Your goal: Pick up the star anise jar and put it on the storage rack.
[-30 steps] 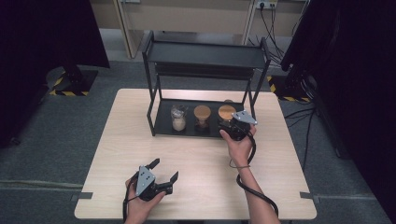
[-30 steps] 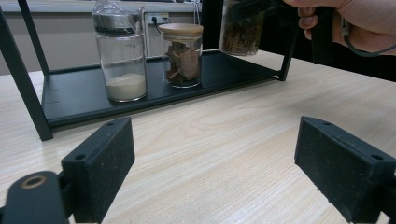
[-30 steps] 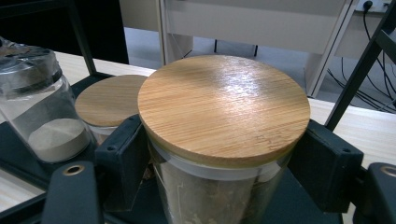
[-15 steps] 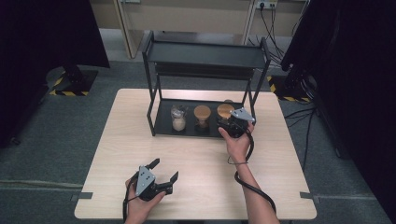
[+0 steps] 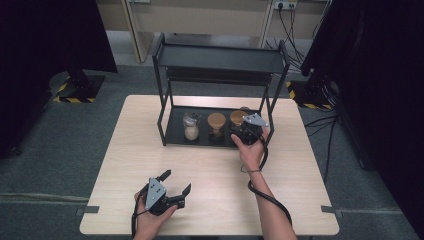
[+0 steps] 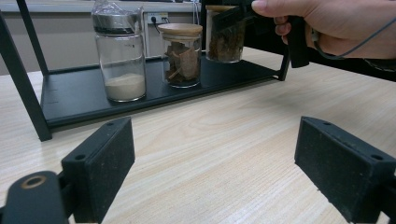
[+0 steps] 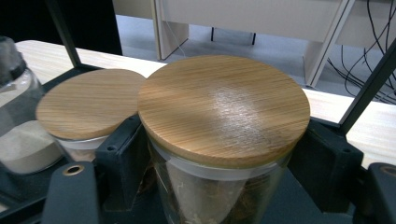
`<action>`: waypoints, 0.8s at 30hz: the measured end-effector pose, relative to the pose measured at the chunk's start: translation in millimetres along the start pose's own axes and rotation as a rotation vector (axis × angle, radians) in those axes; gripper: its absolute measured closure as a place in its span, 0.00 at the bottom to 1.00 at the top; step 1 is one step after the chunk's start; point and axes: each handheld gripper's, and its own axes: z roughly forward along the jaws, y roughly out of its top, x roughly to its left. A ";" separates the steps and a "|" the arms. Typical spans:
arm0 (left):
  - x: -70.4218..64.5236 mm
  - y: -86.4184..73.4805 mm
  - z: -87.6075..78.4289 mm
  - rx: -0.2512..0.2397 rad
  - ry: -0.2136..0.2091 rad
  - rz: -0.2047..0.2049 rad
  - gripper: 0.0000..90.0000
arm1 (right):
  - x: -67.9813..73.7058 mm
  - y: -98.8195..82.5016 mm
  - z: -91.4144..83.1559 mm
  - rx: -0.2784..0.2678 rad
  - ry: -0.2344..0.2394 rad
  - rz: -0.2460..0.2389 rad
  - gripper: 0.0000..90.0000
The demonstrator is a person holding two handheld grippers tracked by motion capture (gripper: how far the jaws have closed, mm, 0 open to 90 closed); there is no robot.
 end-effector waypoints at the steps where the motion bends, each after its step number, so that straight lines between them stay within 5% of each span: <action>1: 0.0 0.0 0.0 0.000 0.000 0.001 0.13 | -0.6 -0.5 1.1 0.004 -0.003 0.001 0.29; 24: 0.0 0.0 0.1 0.001 -0.002 0.001 0.13 | -7.4 -9.3 14.3 0.034 -0.034 0.014 0.29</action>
